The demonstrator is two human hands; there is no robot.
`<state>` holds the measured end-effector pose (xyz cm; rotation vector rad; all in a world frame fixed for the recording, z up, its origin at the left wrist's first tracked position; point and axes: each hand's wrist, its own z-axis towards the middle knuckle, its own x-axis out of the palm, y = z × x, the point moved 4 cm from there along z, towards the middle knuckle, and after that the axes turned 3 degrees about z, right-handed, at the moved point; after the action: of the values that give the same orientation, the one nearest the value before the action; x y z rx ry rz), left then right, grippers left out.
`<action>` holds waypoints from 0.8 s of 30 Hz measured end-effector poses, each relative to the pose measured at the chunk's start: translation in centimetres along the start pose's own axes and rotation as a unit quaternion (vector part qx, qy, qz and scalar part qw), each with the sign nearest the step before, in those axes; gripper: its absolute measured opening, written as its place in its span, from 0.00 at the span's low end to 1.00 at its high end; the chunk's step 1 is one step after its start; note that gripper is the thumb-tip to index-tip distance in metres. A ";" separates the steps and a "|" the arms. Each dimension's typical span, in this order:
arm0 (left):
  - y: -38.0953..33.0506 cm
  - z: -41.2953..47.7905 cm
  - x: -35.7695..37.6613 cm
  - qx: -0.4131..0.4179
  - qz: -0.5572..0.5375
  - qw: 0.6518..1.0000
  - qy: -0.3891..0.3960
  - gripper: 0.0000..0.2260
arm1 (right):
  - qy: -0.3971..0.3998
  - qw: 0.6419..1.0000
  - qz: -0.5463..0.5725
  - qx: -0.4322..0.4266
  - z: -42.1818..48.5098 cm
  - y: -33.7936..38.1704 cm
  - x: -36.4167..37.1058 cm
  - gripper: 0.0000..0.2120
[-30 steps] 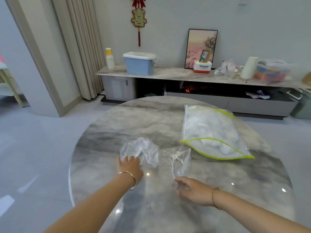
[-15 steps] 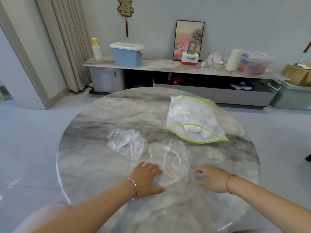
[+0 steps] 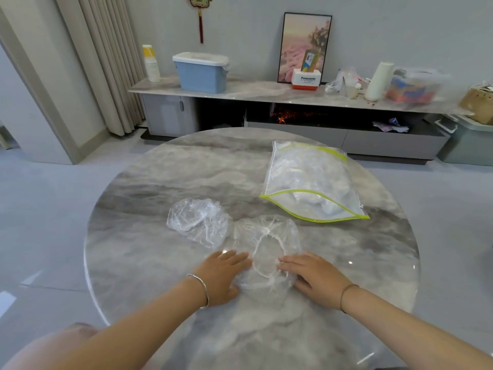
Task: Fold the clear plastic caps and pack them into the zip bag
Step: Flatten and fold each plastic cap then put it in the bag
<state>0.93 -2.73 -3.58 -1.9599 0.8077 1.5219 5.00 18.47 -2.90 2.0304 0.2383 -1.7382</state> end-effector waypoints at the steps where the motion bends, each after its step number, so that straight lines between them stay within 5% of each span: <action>1: 0.2 0.0 0.1 0.000 -0.007 1.000 -0.001 0.27 | -0.009 0.999 0.036 0.014 -0.3 -0.5 0.0 0.20; 5: 0.8 0.1 -0.2 -0.006 -0.055 0.998 -0.029 0.38 | -0.094 0.973 0.199 0.072 -1.0 -1.7 0.2 0.10; 9: 1.6 0.2 -1.2 -0.092 -0.237 0.962 -0.099 0.15 | -0.155 0.864 0.430 0.211 -1.2 -2.8 -0.3 0.10; 12: 1.4 0.0 -1.4 -0.126 -0.406 0.901 -0.083 0.11 | -0.165 0.812 0.488 0.276 -1.2 -2.8 -0.5 0.11; 17: 1.5 -0.3 -0.7 -0.230 -0.468 0.851 -0.065 0.10 | -0.137 0.837 0.423 0.319 -1.2 -2.4 0.2 0.10; 20: 1.8 -0.7 -1.0 -0.273 -0.397 0.872 -0.083 0.08 | -0.161 0.880 0.324 0.307 -1.2 -1.6 -0.6 0.06; 22: 1.8 -0.7 -2.0 -0.234 -0.262 0.916 -0.195 0.11 | -0.207 0.911 0.245 0.260 -1.2 -0.5 -1.4 0.05; 24: 0.4 -0.5 -3.5 -0.086 -0.172 0.933 -0.304 0.13 | -0.242 0.926 0.210 0.197 -1.2 0.8 -1.9 0.09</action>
<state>0.31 -2.96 -0.11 -1.4854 0.0653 1.8618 6.01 18.61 -0.73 1.6405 -0.7033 -2.0271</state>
